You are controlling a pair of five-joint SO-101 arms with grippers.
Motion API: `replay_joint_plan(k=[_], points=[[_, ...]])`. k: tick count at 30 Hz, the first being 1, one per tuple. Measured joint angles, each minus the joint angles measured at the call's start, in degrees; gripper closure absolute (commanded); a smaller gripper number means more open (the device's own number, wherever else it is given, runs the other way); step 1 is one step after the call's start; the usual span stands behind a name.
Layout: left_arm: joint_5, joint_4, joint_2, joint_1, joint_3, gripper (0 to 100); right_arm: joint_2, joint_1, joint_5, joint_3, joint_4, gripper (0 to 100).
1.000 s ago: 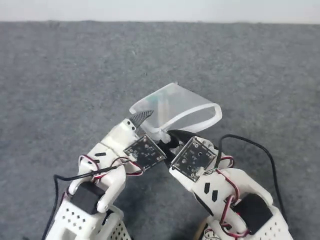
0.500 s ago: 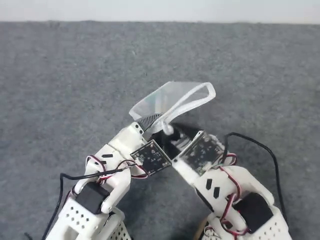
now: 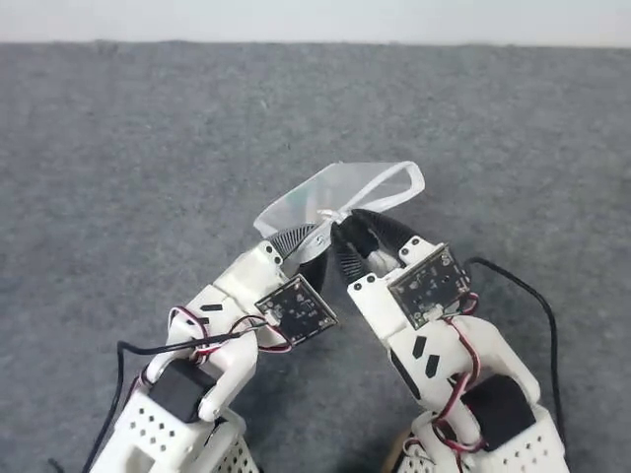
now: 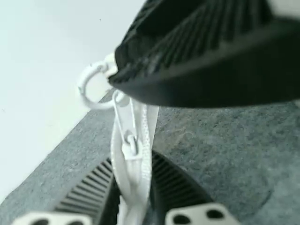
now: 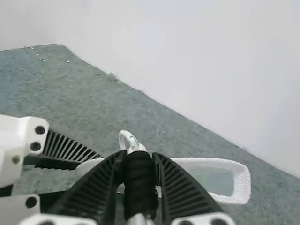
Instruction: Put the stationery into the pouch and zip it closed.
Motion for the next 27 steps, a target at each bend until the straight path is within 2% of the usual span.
replay_joint_plan(k=[9, 16, 27], points=[[0.0, 0.0, 0.0, 0.0, 0.0, 99, 0.35, 1.85, 0.0, 0.0, -1.14, 99.3], [0.0, -0.26, 0.0, -0.26, 0.0, 99, 9.85, 5.36, -0.18, -0.26, -6.77, 99.3], [0.0, -0.44, 0.0, -0.35, -0.09, 99, 12.31, 9.05, 0.0, -0.18, -9.93, 99.3]])
